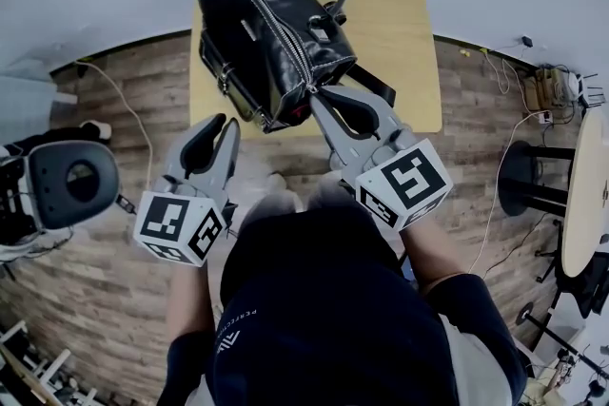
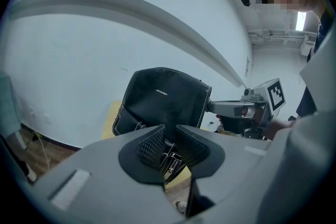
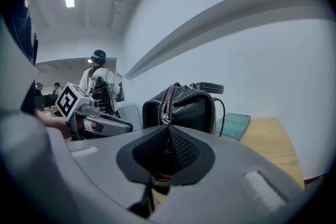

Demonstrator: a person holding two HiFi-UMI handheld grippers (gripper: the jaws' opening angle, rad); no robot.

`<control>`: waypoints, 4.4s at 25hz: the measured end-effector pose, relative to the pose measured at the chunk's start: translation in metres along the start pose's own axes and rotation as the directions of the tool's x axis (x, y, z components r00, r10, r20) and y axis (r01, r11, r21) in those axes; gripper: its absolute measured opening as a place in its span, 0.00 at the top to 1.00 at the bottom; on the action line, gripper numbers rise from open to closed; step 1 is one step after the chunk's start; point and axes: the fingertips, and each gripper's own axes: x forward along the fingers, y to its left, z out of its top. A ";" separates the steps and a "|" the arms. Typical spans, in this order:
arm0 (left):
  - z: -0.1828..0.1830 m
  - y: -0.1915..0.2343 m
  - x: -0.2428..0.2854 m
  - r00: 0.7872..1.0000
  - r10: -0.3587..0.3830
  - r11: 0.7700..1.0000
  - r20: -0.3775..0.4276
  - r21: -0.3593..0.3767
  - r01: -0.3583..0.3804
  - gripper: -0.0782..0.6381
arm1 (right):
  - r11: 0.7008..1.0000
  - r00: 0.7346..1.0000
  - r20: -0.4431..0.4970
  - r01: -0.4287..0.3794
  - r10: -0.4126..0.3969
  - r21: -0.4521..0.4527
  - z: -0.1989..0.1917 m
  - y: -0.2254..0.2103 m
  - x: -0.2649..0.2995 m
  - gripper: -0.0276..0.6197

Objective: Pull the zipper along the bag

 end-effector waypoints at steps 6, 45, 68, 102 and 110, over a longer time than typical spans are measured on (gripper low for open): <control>0.000 -0.005 0.001 1.000 -0.006 1.000 0.013 -0.002 0.006 0.78 | 0.999 0.999 0.019 0.029 -0.028 -0.045 0.007 0.000 -0.002 0.94; 0.020 -0.023 0.006 0.978 -0.203 0.977 0.054 0.075 0.199 0.76 | 0.887 0.936 -0.103 0.279 -0.337 -0.369 0.044 -0.006 0.004 0.94; 0.036 -0.031 0.016 0.963 -0.256 0.963 0.081 0.106 0.247 0.76 | 0.569 0.868 -0.353 -0.102 -0.350 -0.816 0.063 -0.017 0.020 0.94; 0.080 -0.069 0.059 0.992 -0.024 0.937 0.121 0.350 -0.020 0.58 | 0.404 0.686 -0.692 -0.711 0.224 -0.575 0.068 -0.013 0.039 0.93; 0.086 -0.075 0.053 0.989 0.033 0.887 0.147 0.452 -0.097 0.59 | 0.379 0.622 -0.742 -0.768 0.251 -0.516 0.061 -0.013 0.033 0.93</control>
